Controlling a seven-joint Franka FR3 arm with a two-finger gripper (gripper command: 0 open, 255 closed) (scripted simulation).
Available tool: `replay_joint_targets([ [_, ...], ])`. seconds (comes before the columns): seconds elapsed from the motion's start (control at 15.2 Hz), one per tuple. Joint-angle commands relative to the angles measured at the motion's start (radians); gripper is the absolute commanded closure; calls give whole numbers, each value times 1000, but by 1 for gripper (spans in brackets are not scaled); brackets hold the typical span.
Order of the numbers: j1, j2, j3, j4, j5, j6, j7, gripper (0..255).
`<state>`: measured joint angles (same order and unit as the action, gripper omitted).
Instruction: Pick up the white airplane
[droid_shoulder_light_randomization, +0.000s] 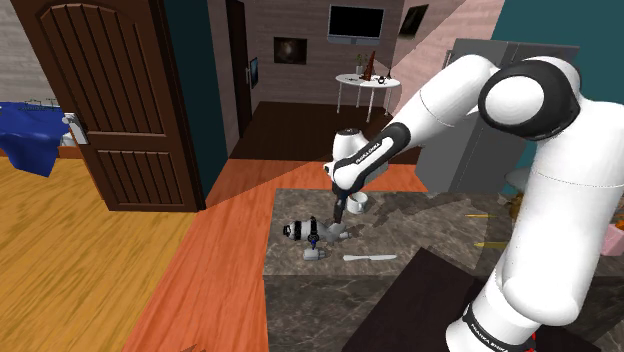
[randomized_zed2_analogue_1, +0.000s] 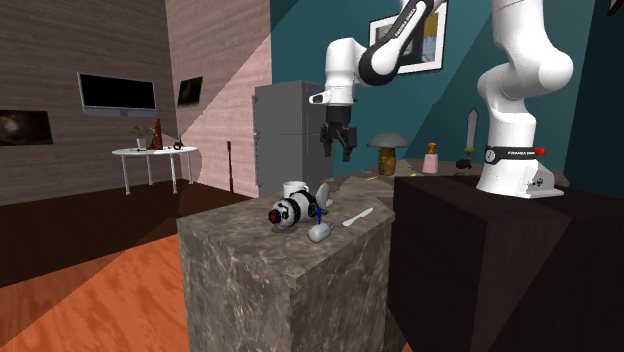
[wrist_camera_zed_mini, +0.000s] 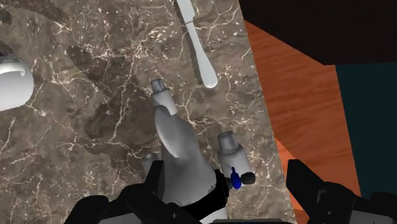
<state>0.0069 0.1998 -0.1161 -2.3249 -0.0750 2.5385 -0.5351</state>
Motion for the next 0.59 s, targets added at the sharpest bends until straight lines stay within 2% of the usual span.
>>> replay_joint_targets([
  [0.0,-7,85,1,42,-11,44,-39,0],
  [0.53,-22,405,9,271,-73,141,-147,0],
])
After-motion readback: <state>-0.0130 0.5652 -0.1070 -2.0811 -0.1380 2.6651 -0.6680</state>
